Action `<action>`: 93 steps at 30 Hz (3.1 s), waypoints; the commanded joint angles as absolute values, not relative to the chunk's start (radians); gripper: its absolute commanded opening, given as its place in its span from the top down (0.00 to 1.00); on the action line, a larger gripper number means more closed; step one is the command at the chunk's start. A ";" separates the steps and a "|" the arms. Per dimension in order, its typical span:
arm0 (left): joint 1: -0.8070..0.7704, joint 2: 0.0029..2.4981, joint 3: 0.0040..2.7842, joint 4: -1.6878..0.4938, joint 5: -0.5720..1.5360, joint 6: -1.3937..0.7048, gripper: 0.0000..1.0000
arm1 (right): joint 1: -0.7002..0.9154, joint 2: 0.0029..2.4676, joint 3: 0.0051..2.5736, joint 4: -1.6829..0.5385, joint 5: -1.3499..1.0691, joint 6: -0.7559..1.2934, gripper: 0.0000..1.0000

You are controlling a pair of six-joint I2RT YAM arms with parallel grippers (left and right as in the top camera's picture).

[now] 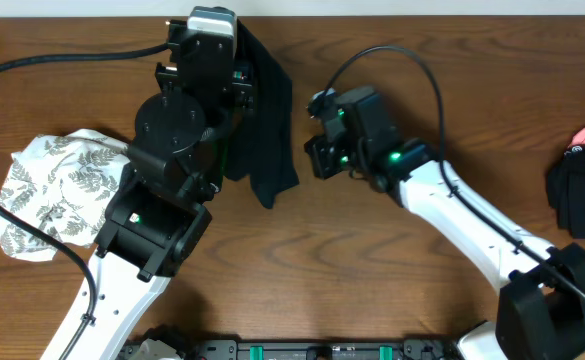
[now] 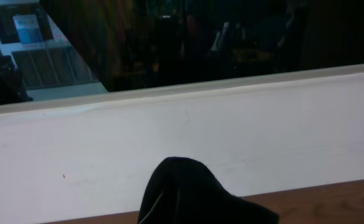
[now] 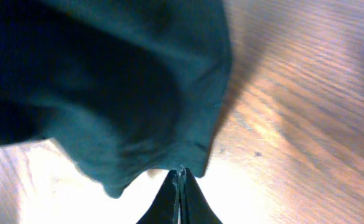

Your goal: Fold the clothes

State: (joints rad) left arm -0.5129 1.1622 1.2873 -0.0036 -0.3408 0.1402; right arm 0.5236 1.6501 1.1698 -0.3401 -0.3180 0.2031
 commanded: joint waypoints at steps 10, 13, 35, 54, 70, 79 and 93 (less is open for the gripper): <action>-0.530 1.156 1.335 0.201 -0.510 0.240 0.94 | 0.563 1.627 1.169 -0.306 -0.677 0.188 0.32; -0.542 1.156 1.346 0.197 -0.521 0.258 0.94 | 0.596 1.627 1.169 -0.285 -0.676 0.174 0.28; -0.632 1.187 1.349 0.167 -0.653 0.340 0.94 | 0.650 1.627 1.169 0.026 -0.735 0.167 0.23; -0.629 1.182 1.360 0.108 -0.753 0.370 0.93 | 0.424 1.547 1.174 -0.247 -0.625 0.139 0.99; -0.600 1.249 1.360 -0.076 -0.752 0.289 0.94 | 0.169 1.440 1.254 -0.521 -0.381 -0.077 0.99; -0.540 1.362 1.360 -0.108 -0.668 0.202 0.94 | 0.168 1.463 1.254 -0.542 -0.125 -0.125 0.98; -0.558 1.294 1.360 -0.231 -0.652 0.137 0.95 | 0.158 1.426 1.255 -0.700 -0.068 -0.125 0.87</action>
